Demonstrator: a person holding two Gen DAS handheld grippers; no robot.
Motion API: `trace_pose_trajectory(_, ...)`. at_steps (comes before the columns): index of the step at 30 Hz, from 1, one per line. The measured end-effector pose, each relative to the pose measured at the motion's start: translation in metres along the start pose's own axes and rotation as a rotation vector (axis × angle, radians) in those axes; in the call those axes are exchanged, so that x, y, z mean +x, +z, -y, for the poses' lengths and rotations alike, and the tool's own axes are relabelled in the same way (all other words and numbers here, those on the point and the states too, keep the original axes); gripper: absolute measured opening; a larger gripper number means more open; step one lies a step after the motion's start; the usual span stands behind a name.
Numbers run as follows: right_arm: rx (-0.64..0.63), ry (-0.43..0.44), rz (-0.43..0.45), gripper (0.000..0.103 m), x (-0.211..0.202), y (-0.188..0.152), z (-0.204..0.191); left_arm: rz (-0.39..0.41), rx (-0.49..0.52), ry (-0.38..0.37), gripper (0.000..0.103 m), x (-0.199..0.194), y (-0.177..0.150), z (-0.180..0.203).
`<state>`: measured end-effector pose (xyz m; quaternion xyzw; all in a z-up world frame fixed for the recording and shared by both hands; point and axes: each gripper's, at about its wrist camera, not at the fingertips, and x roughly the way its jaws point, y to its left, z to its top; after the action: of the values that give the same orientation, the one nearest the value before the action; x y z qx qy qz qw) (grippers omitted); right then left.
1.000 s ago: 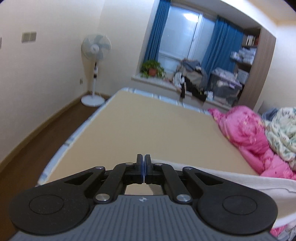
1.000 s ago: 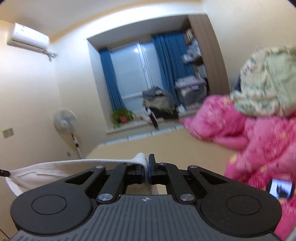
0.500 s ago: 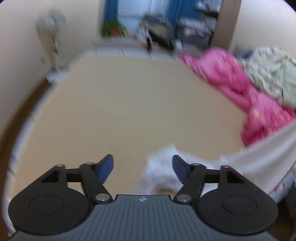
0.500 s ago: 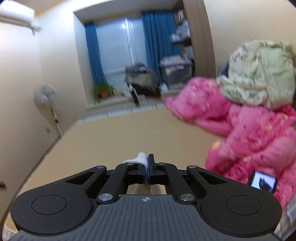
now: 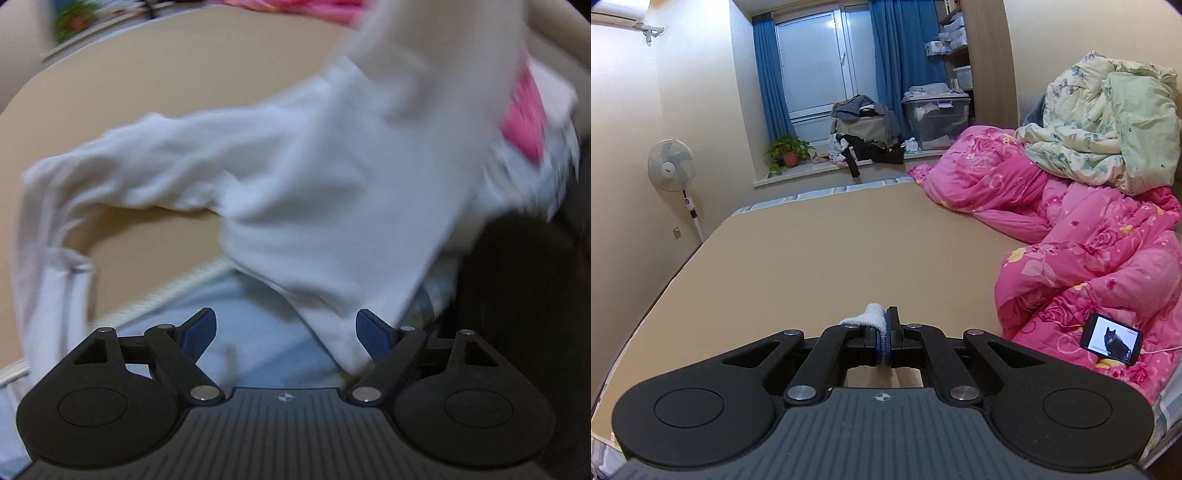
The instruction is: Fold small clothes
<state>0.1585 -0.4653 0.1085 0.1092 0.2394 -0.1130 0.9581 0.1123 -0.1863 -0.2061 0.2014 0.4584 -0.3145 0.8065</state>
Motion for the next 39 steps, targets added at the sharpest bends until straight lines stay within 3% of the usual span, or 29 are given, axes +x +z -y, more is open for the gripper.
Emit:
trace_pose_trajectory(4,0.020,0.016,-0.007,0.002,0.004,0.003,0.003,-0.055,0.105,0.025,0.087,0.030,-0.009,0.031)
trace_pose_trajectory(10,0.026,0.019,-0.006,0.002,0.002,0.003,0.004,-0.073,0.125,0.054,0.089,0.047,-0.003,0.043)
trace_pose_trajectory(19,0.053,0.012,-0.005,0.002,0.004,-0.001,0.018,-0.051,-0.261,-0.009,0.089,0.023,-0.003,-0.051)
trace_pose_trajectory(23,0.055,0.011,-0.012,0.002,0.004,-0.002,0.019,-0.088,-0.353,-0.026,0.089,0.026,-0.002,-0.079)
trace_pose_trajectory(33,0.051,0.011,-0.020,0.002,0.005,-0.003,0.015,-0.098,-0.204,-0.021,0.089,0.041,0.006,-0.034)
trace_pose_trajectory(39,0.054,0.011,-0.018,0.002,0.005,-0.001,0.016,-0.095,-0.117,0.116,0.091,0.056,0.015,0.001)
